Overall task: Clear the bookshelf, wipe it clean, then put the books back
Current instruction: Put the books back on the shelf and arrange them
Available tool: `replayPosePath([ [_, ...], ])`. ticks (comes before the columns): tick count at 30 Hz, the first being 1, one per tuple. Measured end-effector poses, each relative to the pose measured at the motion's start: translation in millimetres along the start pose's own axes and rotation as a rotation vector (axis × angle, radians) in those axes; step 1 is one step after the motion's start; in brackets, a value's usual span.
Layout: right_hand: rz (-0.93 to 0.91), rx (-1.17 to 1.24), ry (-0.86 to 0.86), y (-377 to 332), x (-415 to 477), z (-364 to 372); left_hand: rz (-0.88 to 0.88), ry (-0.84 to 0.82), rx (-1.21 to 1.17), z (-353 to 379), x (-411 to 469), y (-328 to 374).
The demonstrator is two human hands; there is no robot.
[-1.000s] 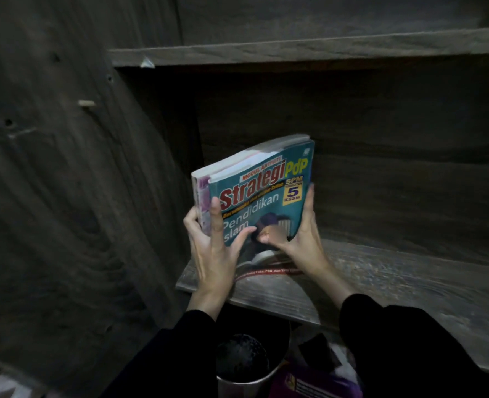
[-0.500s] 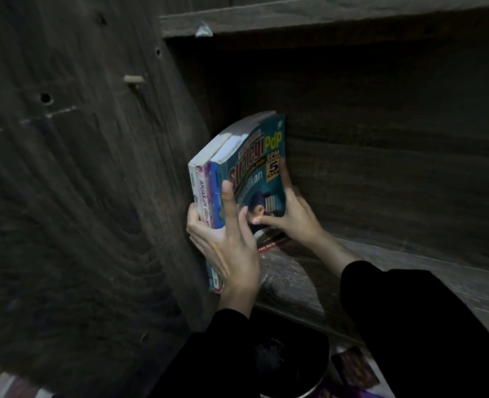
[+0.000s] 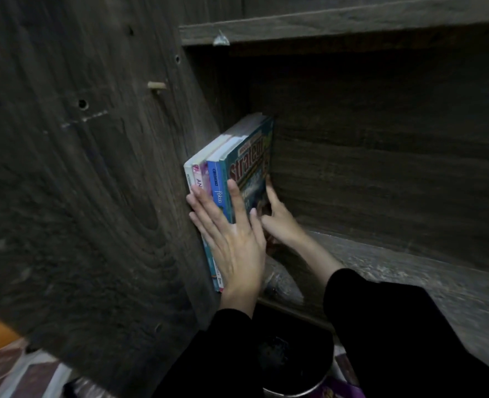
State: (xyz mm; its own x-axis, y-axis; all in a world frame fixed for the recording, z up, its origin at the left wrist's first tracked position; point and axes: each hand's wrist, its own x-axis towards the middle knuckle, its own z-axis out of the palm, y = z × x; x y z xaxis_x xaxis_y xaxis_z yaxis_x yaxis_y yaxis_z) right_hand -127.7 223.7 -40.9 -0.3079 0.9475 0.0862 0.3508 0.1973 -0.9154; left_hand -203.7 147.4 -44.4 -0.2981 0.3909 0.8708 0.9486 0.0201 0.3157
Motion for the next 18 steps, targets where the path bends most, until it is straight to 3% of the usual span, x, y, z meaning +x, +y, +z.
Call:
replayPosePath([
  [7, -0.199, -0.046, 0.011, 17.0, -21.2, 11.7, 0.013, -0.020, -0.022, -2.0, 2.5, 0.4],
  [18, -0.208, -0.087, -0.169, 23.2, -49.3, 9.9, 0.052, -0.125, 0.037, -22.0, 1.0, -0.2],
])
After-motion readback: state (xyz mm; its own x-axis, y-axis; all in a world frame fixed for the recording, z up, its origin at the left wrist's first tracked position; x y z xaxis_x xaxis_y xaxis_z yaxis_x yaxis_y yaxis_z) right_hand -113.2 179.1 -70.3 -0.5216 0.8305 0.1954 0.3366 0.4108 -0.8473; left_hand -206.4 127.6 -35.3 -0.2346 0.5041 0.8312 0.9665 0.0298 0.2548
